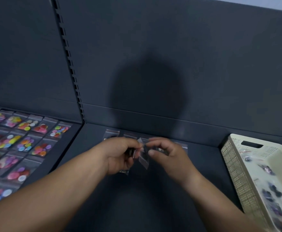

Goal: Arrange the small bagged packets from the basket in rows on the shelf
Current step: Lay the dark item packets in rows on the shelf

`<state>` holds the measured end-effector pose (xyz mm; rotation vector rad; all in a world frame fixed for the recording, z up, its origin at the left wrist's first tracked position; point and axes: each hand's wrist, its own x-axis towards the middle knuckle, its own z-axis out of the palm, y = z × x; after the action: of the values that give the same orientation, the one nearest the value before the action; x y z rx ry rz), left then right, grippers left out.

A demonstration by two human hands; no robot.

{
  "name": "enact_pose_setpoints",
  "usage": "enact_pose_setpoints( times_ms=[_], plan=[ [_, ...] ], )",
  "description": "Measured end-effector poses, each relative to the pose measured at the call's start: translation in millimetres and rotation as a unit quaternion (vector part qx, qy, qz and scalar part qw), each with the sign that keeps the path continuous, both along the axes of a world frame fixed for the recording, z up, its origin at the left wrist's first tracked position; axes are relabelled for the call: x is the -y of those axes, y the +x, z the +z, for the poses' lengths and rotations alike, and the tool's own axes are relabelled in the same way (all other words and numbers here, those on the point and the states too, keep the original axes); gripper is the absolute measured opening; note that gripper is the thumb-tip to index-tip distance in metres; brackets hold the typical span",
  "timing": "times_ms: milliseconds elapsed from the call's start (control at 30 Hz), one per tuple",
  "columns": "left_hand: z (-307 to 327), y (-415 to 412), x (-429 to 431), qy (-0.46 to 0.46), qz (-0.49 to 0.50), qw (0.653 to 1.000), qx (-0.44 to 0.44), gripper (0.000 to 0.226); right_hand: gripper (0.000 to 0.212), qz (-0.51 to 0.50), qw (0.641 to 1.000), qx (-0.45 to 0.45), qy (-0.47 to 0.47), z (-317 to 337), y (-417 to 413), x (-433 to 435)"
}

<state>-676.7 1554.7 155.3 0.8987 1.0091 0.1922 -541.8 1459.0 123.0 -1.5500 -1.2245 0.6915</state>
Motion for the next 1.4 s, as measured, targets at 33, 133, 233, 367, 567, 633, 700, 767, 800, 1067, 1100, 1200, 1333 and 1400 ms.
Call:
enact_pose_setpoints(
  times_ms=[33,133,233,367,567,633,700,767,800,1067,1100,1200,1333,1400],
  plan=[
    [-1,-2,-1,-0.003,0.003,1.0,-0.001,0.014,0.019,-0.005,0.999,-0.033,-0.004,-1,0,0],
    [-3,-5,-2,-0.007,0.023,1.0,-0.001,0.012,0.036,0.042,0.995,-0.079,-0.053,-7,-3,5],
    [-4,-5,-1,-0.024,0.055,0.998,0.012,0.008,0.063,0.061,0.992,0.058,-0.089,-16,-16,6],
    [-5,-5,3,-0.01,0.043,0.999,0.01,0.009,0.024,-0.033,0.996,0.076,0.033,-19,-19,-1],
    [-9,-17,-6,0.09,0.037,0.995,-0.035,0.008,0.025,-0.04,0.986,-0.084,-0.138,-18,1,-3],
    [-9,-21,-10,0.091,0.047,0.994,-0.029,0.004,0.021,-0.011,0.98,-0.051,-0.193,-18,2,-5],
    [-10,-25,-12,0.086,0.062,0.994,-0.02,0.014,0.007,-0.001,0.973,0.049,-0.225,-20,3,-8],
    [-11,-27,-13,0.121,0.068,0.99,-0.031,0.015,0.023,-0.019,0.938,0.247,-0.242,-24,3,-5],
    [-14,-28,-13,0.155,0.065,0.985,-0.045,0.017,0.028,-0.042,0.917,0.328,-0.224,-25,2,-1],
    [-41,-44,-9,0.476,-0.111,0.849,-0.2,0.018,0.043,0.129,0.864,0.465,-0.144,-62,3,33],
    [-42,-44,-9,0.478,-0.106,0.849,-0.197,0.019,0.048,0.132,0.864,0.46,-0.156,-63,3,32],
    [-44,-42,-12,0.464,-0.081,0.863,-0.183,0.019,0.061,0.138,0.859,0.464,-0.165,-63,2,26],
    [-43,-39,-12,0.43,-0.045,0.89,-0.147,0.019,0.071,0.149,0.853,0.472,-0.168,-58,-5,25],
    [-42,-36,-10,0.407,-0.019,0.905,-0.125,0.019,0.073,0.151,0.847,0.479,-0.175,-58,-6,26]
  ],
)
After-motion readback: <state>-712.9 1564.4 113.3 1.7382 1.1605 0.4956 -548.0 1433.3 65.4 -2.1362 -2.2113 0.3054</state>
